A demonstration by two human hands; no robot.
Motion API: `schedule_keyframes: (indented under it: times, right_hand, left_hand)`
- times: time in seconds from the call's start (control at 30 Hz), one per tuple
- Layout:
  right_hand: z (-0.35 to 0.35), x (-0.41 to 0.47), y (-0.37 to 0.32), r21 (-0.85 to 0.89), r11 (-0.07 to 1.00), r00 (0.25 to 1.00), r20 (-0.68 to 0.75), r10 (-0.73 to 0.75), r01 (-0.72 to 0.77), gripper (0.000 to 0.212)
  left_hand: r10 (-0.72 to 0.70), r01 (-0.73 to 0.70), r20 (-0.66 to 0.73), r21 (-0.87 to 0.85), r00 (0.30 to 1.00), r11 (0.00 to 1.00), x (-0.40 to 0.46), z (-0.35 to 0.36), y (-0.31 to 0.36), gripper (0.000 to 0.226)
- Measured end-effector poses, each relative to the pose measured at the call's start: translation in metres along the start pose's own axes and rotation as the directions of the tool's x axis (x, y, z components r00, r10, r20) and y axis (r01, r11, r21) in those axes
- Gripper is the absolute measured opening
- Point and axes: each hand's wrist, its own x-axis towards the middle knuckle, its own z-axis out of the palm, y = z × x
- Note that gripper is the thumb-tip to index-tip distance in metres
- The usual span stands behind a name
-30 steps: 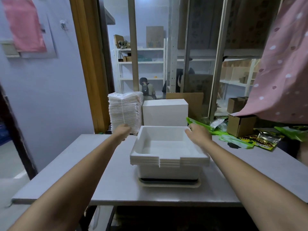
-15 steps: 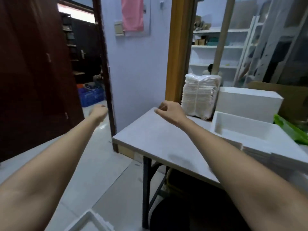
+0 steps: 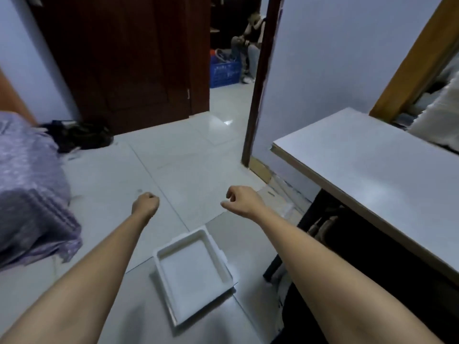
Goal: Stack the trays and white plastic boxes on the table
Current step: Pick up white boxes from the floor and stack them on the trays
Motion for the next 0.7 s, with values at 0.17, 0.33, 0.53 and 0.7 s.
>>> schedule_keyframes:
  times: [0.17, 0.33, 0.53, 0.7]
  right_hand:
    - [0.082, 0.028, 0.020, 0.019, 0.997, 0.988, 0.141, 0.069, -0.073, 0.052]
    - [0.154, 0.051, 0.050, 0.030, 0.990, 0.961, 0.245, 0.125, -0.136, 0.063]
    - [0.231, 0.071, 0.095, -0.007, 0.976, 0.892, 0.406, 0.200, -0.216, 0.069]
    - [0.284, 0.083, 0.130, -0.052, 0.970, 0.838, 0.494, 0.230, -0.236, 0.070]
  left_hand:
    - [-0.085, 0.084, 0.012, 0.059, 0.996, 0.995, -0.003, 0.030, -0.071, 0.018]
    - [-0.171, 0.171, 0.000, 0.070, 0.985, 0.983, 0.003, 0.067, -0.128, 0.029]
    - [-0.298, 0.294, 0.039, 0.092, 0.954, 0.951, 0.007, 0.117, -0.202, 0.027]
    - [-0.383, 0.374, 0.057, 0.126, 0.922, 0.919, 0.012, 0.154, -0.254, 0.027]
